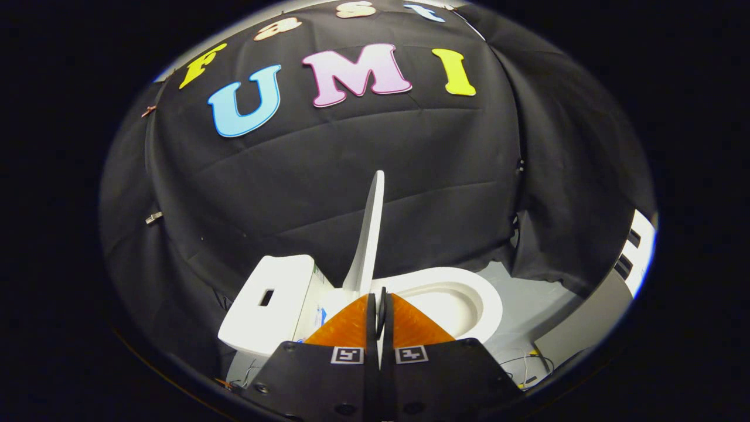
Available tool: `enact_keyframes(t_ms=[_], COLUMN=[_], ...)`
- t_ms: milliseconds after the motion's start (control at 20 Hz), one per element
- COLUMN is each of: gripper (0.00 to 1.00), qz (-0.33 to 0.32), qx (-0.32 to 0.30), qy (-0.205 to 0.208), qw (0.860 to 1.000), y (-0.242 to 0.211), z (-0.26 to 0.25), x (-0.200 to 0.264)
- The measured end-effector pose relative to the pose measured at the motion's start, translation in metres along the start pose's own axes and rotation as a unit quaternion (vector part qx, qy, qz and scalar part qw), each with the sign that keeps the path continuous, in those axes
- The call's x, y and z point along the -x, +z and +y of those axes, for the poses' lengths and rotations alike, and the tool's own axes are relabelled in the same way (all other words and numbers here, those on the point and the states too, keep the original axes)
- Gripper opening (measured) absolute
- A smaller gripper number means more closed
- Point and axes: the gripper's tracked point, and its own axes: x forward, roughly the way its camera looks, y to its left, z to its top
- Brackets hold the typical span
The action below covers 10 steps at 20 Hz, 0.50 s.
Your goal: Open the toilet lid.
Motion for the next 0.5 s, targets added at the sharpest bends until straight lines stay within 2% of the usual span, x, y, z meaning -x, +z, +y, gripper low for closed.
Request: enact_keyframes(t_ms=[200,350,500], gripper=[0.05,0.05,0.05], qz=[-0.004,-0.013,-0.024], qx=[0.016,0.051,0.07], qy=[-0.003,-0.025,-0.022], qw=[1.0,0.998,0.997], y=[0.003,0.004,0.002], z=[0.035,0.057,0.09], x=[0.005,0.008,0.01])
